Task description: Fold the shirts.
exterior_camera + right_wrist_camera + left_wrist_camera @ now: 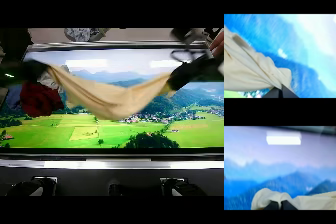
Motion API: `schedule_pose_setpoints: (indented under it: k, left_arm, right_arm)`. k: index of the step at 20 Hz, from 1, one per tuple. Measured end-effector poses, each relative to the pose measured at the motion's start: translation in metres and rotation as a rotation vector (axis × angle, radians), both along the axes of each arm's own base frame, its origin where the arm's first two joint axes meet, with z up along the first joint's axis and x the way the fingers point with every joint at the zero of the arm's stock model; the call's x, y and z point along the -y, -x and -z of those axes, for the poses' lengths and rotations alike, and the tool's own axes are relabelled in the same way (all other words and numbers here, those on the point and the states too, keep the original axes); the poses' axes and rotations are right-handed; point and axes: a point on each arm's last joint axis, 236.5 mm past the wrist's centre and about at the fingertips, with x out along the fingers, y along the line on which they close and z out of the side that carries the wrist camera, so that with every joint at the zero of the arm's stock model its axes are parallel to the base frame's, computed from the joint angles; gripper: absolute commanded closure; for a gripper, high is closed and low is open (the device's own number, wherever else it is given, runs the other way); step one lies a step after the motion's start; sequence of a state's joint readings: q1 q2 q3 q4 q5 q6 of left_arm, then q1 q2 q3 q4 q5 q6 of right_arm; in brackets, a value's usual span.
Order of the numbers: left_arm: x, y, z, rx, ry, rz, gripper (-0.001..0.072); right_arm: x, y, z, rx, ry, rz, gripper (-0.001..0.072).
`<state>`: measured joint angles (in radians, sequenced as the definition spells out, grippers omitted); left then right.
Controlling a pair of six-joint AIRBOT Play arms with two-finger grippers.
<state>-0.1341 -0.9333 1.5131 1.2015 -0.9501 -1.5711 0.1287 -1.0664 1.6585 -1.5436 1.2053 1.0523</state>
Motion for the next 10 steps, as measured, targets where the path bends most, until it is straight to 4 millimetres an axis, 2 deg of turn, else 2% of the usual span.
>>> schedule_pose_setpoints:
  k: [1,2,3,4,5,7,9,10]
  left_arm:
    - [-0.009,0.016,-0.04,0.099,0.011,-0.023,0.0676]
    - [-0.018,0.033,-0.074,0.185,0.021,-0.044,0.0676]
    - [-0.024,0.05,-0.098,0.248,0.027,-0.058,0.0676]
    - [-0.028,0.064,-0.113,0.287,0.032,-0.069,0.0676]
    - [-0.033,0.076,-0.125,0.318,0.032,-0.085,0.0676]
    - [-0.045,0.093,-0.135,0.345,0.009,-0.126,0.0676]
    - [-0.057,0.1,-0.131,0.327,-0.021,-0.167,0.0675]
    - [-0.061,0.1,-0.125,0.304,-0.035,-0.184,0.0675]
  right_arm:
    - [0.005,0.014,-0.04,0.117,-0.017,0.017,0.0677]
    - [0.01,0.028,-0.069,0.201,-0.029,0.033,0.0677]
    - [0.015,0.045,-0.092,0.267,-0.037,0.046,0.0677]
    - [0.02,0.059,-0.107,0.306,-0.038,0.058,0.0677]
    - [0.025,0.072,-0.116,0.331,-0.034,0.071,0.0677]
    - [0.038,0.094,-0.125,0.349,-0.014,0.105,0.0677]
    - [0.046,0.108,-0.123,0.329,0.003,0.127,0.0677]
    - [0.05,0.111,-0.115,0.295,0.016,0.139,0.0675]
